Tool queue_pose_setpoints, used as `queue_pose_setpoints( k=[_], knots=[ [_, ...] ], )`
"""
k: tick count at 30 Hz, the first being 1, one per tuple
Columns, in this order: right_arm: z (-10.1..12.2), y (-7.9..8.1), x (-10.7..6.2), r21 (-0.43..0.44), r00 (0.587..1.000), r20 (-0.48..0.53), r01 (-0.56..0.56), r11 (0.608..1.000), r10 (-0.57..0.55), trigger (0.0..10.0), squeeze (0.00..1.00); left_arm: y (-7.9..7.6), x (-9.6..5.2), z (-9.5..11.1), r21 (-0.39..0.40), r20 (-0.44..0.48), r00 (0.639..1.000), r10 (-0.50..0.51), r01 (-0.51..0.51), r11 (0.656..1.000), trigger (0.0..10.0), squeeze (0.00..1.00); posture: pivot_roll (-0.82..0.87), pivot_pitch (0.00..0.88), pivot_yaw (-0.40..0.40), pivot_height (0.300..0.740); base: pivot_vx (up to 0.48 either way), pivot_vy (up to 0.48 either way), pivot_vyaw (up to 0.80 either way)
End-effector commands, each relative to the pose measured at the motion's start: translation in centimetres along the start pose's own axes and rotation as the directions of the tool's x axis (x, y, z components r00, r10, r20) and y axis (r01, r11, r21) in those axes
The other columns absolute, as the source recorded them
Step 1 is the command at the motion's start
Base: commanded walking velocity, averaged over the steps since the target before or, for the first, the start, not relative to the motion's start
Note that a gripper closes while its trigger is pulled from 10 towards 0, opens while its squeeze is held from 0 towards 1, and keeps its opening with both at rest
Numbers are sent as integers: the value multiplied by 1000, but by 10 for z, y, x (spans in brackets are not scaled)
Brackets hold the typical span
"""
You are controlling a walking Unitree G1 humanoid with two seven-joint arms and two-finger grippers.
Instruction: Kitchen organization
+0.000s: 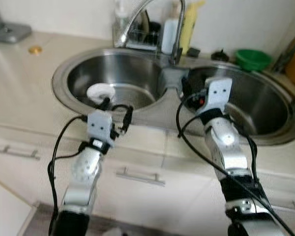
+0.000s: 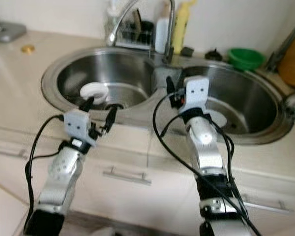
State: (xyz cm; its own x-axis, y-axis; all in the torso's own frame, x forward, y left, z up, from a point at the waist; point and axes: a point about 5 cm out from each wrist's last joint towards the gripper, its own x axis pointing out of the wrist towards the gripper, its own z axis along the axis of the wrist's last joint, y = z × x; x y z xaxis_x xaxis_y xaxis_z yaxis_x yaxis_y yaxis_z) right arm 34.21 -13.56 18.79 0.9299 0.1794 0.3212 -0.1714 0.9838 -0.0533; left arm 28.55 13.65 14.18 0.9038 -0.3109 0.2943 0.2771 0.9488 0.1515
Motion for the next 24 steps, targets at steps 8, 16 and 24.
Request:
queue_pose_setpoints(
  k=[8, 16, 24],
  knots=[
    [4, -8, -4, -10, 999, 34, 40, 999, -40, 10000, 0, -8, 3, 5, -12, 19, 999, -32, 32, 999, 10000, 0, 11, 0, -59, 740, 0, 480, 0],
    [7, -5, -7, -7, 997, 58, 41, 999, -41, 10000, 0, -9, 2, 5, -14, 20, 999, -31, 31, 999, 10000, 0, 6, 0, -61, 740, 0, 480, 0],
    [7, 6, -12, 20, 998, 64, 9, 1000, -11, 10000, 0, -9, 3, 6, -2, 28, 999, -30, 30, 1000, 10000, 0, 11, 0, -61, 740, 0, 292, -638]
  ],
)
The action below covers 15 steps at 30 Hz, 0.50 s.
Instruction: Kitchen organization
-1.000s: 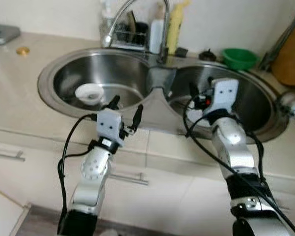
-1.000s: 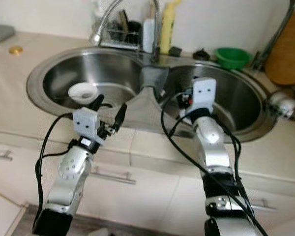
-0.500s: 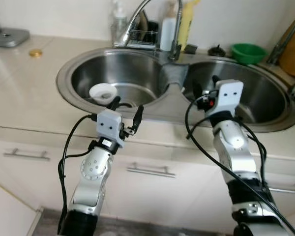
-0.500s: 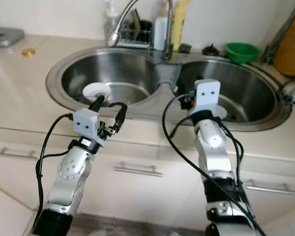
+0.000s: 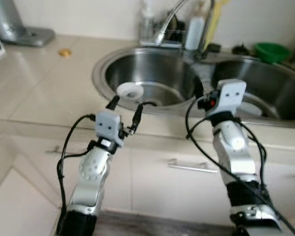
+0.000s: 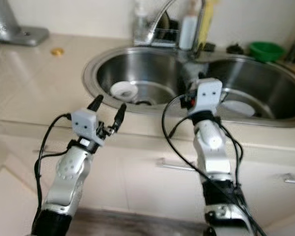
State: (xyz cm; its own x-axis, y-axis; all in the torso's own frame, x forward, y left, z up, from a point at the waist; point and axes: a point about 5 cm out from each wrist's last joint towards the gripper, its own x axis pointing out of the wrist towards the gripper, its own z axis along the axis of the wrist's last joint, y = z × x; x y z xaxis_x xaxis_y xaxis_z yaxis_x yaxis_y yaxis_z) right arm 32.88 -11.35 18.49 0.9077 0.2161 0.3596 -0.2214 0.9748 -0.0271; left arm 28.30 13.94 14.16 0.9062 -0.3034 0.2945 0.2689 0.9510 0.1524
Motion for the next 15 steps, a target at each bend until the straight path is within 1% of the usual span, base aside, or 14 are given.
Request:
queue_pose_setpoints(
  k=[1, 6, 15],
  knots=[
    [6, -15, -4, -27, 999, 26, 39, 999, -38, 10000, 0, -10, 6, 6, -5, 36, 999, -35, 36, 999, 10000, 0, 11, 0, -61, 740, 0, 0, 0],
    [9, -10, -6, -35, 999, 46, 10, 999, -8, 10000, 0, -11, 6, 7, -6, 42, 998, -38, 39, 999, 10000, 0, 6, 0, -62, 740, 0, 0, 0],
    [11, -7, -13, -45, 998, 61, -9, 999, 11, 10000, 0, -14, 7, 5, 0, 35, 998, -49, 49, 999, 10000, 0, -1, 0, -65, 740, 0, 0, -800]
  ],
)
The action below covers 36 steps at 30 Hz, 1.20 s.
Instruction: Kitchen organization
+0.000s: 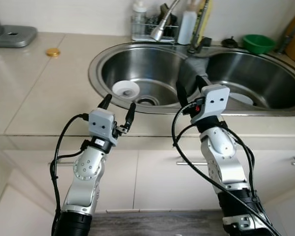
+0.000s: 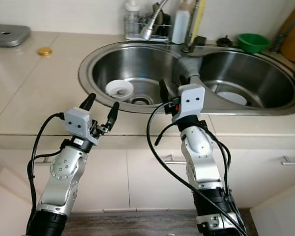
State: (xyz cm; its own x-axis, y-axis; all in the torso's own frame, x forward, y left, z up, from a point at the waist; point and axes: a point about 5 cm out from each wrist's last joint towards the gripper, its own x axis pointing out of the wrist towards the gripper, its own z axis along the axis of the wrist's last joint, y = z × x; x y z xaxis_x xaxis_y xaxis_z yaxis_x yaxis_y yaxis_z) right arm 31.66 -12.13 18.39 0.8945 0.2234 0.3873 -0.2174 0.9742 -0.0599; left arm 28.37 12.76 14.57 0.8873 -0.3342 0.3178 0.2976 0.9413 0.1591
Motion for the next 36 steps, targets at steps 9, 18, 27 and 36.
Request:
queue_pose_setpoints(
  k=[9, 18, 27, 36],
  knots=[
    [9, -3, -4, -19, 998, 55, 9, 1000, -8, 10000, 0, -4, 3, 1, 7, 10, 1000, -25, 25, 1000, 10000, 0, 1, 0, -60, 740, 0, -413, -800],
    [11, -6, -4, -22, 997, 66, 33, 999, -32, 10000, 0, -6, 3, 2, 4, 21, 999, -26, 26, 1000, 10000, 0, -3, 0, -62, 740, 0, -104, -800],
    [11, -9, -4, -17, 996, 70, 55, 998, -53, 10000, 0, -6, 3, 2, 7, 20, 999, -28, 28, 1000, 10000, 0, -1, 0, -62, 740, 0, 0, -800],
    [12, -10, -3, -18, 995, 75, 69, 997, -68, 10000, 0, -7, 3, 2, 7, 22, 999, -28, 28, 1000, 10000, 0, -6, 0, -62, 740, 0, 0, -800]
  ],
)
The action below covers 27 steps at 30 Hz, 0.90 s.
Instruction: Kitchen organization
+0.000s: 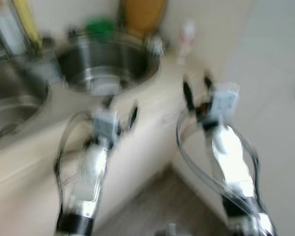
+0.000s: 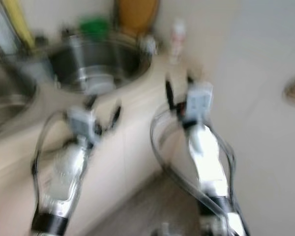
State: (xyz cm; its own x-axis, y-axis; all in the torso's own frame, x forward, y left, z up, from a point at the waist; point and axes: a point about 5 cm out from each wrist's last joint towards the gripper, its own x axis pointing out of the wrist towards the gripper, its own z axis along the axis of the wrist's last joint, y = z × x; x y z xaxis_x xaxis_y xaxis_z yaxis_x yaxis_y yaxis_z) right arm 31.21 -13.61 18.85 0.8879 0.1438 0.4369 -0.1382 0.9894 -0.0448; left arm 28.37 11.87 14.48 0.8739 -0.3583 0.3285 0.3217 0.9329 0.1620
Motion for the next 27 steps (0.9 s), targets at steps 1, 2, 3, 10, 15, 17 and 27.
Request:
queue_pose_setpoints(
  k=[1, 2, 3, 10, 15, 17, 27],
  knots=[
    [5, 3, 2, -2, 1000, 25, -9, 1000, 9, 10000, 0, 1, 1, 2, 12, 6, 1000, -4, 4, 1000, 10000, 0, -6, 0, -63, 740, 0, 0, -800],
    [5, 3, 2, -3, 1000, 25, -7, 1000, 7, 10000, 0, 1, 1, 2, 11, 5, 1000, -4, 4, 1000, 10000, 0, -6, 0, -64, 740, 0, 0, -800],
    [5, 2, 2, -5, 1000, 25, -7, 1000, 7, 10000, 0, 1, 1, 2, 12, 4, 1000, -4, 4, 1000, 10000, 0, -6, 0, -64, 740, 0, 0, -800],
    [5, 1, 2, -10, 1000, 22, -5, 1000, 5, 10000, 0, 0, 0, 0, 16, -3, 1000, -6, 6, 1000, 10000, 0, -8, 0, -65, 740, 0, 0, -800],
    [4, 0, 1, -14, 1000, 18, -3, 1000, 3, 10000, 0, 0, 0, 0, 17, -7, 1000, -9, 9, 1000, 10000, 0, -8, 0, -65, 740, 0, 0, -800],
    [4, -1, 1, -17, 1000, 16, -1, 1000, 1, 10000, 0, -1, 0, 0, 17, -7, 1000, -11, 11, 1000, 10000, 0, -12, 0, -65, 740, 0, 0, -800],
    [2, -3, 1, -21, 1000, 6, 16, 1000, -16, 10000, 0, -1, 1, -1, 21, -9, 1000, -14, 15, 1000, 10000, 0, -10, 0, -65, 740, 0, -34, -800]
  ],
)
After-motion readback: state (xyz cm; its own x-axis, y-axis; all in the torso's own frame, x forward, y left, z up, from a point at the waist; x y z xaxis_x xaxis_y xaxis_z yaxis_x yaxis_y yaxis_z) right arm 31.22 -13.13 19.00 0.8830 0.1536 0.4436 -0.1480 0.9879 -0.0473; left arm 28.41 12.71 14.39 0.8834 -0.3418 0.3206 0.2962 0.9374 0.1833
